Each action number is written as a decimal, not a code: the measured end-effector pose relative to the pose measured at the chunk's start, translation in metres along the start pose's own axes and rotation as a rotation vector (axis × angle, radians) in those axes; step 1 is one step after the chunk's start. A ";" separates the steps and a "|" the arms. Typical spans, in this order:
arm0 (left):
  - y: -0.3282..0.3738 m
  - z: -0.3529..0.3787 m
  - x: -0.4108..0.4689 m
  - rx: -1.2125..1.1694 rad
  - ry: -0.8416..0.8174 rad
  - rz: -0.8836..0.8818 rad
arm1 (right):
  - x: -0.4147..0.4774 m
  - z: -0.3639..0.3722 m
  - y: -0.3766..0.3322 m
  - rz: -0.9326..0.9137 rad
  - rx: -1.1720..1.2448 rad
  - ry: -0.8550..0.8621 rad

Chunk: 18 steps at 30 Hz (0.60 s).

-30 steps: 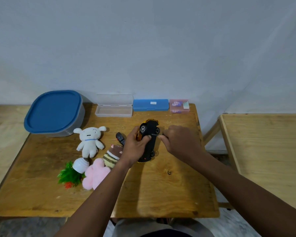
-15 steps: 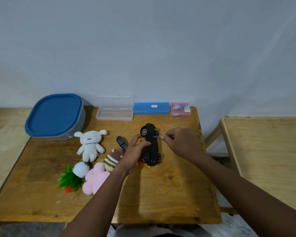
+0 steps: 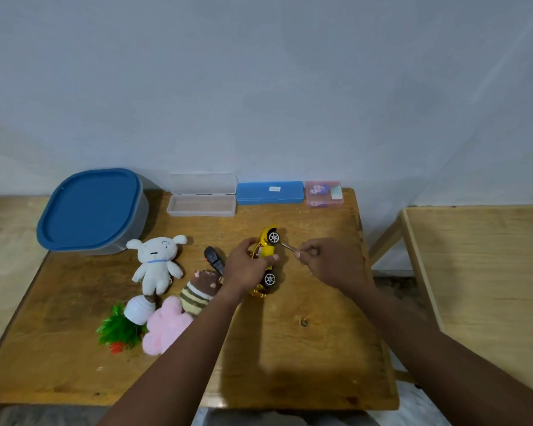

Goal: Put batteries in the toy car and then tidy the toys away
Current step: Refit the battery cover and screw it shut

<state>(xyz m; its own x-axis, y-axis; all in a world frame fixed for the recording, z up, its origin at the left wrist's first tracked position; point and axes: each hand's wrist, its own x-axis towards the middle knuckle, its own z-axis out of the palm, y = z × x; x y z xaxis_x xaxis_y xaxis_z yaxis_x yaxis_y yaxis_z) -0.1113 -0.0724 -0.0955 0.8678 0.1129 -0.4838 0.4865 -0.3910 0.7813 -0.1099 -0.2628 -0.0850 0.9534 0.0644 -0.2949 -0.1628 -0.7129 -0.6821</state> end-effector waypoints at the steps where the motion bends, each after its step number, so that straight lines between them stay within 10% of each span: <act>1: -0.001 0.005 0.003 0.202 0.099 0.051 | 0.001 0.002 0.002 0.019 0.037 -0.005; 11: 0.001 0.039 0.011 0.837 0.249 0.057 | 0.009 0.007 0.014 0.169 0.267 0.022; 18: -0.002 0.032 0.008 0.778 0.236 0.109 | 0.021 0.009 0.002 0.201 0.308 0.005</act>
<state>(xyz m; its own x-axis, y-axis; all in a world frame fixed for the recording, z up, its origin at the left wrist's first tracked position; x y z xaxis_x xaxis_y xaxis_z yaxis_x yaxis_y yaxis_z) -0.1087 -0.1003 -0.1139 0.9468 0.1930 -0.2576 0.2644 -0.9227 0.2804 -0.0929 -0.2567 -0.0985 0.8956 -0.0591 -0.4409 -0.4151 -0.4672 -0.7806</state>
